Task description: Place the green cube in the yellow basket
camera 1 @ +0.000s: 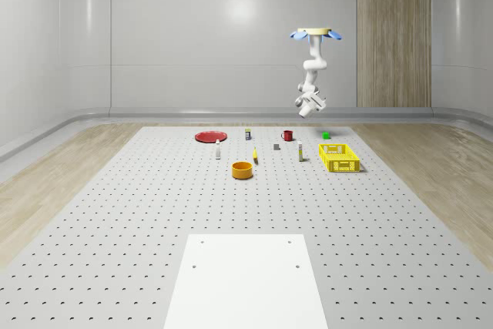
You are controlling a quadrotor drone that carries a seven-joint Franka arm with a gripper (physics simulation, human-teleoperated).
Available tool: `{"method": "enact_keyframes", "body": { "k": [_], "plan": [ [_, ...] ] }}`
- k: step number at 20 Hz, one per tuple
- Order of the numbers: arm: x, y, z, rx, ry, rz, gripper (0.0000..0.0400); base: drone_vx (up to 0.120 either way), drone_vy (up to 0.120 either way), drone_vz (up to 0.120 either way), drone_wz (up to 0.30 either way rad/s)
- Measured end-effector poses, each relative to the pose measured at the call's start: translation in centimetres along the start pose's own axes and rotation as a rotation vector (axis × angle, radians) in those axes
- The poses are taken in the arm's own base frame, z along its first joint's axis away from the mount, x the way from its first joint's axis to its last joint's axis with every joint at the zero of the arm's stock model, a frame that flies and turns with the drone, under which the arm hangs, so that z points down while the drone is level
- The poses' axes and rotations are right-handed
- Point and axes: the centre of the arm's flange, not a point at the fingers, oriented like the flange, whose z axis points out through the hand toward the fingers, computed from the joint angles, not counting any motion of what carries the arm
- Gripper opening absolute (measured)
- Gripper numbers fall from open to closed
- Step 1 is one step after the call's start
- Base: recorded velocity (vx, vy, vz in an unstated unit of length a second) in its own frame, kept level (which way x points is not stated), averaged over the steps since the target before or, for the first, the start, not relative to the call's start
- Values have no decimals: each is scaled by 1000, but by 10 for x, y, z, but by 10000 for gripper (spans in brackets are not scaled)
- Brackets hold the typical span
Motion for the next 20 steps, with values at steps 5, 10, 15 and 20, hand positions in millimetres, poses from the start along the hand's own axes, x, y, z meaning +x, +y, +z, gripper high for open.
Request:
{"method": "enact_keyframes", "body": {
  "k": [5, 10, 15, 20],
  "plan": [
    [-52, -50, 32, -576, 574, -18, 400, 0, 0, -120, 0],
    [-71, -68, 98, -1097, 1092, -34, 400, 0, 0, -120, 0],
    [-68, -63, 135, -1370, 1367, -47, 400, 0, 0, -120, 0],
    [-64, -58, 150, -1485, 1486, -55, 400, -8, 0, -120, 0]
  ]
}}
